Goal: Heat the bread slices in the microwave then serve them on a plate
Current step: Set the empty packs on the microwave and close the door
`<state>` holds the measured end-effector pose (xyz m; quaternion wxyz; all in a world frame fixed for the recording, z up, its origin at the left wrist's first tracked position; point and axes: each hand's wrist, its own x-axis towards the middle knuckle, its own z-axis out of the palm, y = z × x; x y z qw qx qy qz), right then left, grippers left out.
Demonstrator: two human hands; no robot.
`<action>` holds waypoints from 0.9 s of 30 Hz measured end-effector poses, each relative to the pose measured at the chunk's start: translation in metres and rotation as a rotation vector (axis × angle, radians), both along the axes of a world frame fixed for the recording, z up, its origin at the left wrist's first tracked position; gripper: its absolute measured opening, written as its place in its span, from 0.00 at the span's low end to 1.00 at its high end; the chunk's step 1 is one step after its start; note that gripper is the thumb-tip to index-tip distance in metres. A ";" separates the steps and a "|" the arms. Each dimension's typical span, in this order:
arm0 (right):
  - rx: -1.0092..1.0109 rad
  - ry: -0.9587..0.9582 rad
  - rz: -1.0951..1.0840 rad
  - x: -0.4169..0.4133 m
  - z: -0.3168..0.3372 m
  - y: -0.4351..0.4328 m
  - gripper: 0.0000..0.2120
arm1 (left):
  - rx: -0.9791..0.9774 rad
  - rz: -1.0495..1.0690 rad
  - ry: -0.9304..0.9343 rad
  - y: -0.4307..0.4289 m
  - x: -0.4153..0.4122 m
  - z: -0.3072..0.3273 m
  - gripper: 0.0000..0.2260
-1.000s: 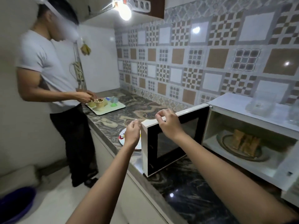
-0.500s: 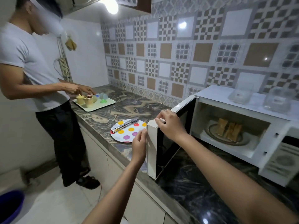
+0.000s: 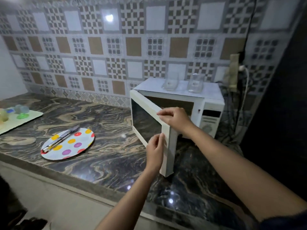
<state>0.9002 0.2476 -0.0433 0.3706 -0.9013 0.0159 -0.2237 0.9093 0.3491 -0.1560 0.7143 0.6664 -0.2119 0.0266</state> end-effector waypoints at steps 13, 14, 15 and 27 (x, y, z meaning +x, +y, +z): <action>-0.318 -0.009 -0.249 -0.001 -0.027 -0.101 0.21 | 0.067 -0.149 -0.049 -0.114 0.045 0.004 0.08; -0.329 -0.005 -0.250 0.003 -0.028 -0.108 0.21 | 0.065 -0.155 -0.041 -0.121 0.049 0.005 0.09; -0.337 0.000 -0.252 0.007 -0.028 -0.114 0.21 | 0.059 -0.164 -0.029 -0.126 0.052 0.006 0.09; -0.525 0.114 -0.498 0.028 -0.026 -0.175 0.40 | 0.033 -0.333 0.088 -0.168 0.082 -0.007 0.07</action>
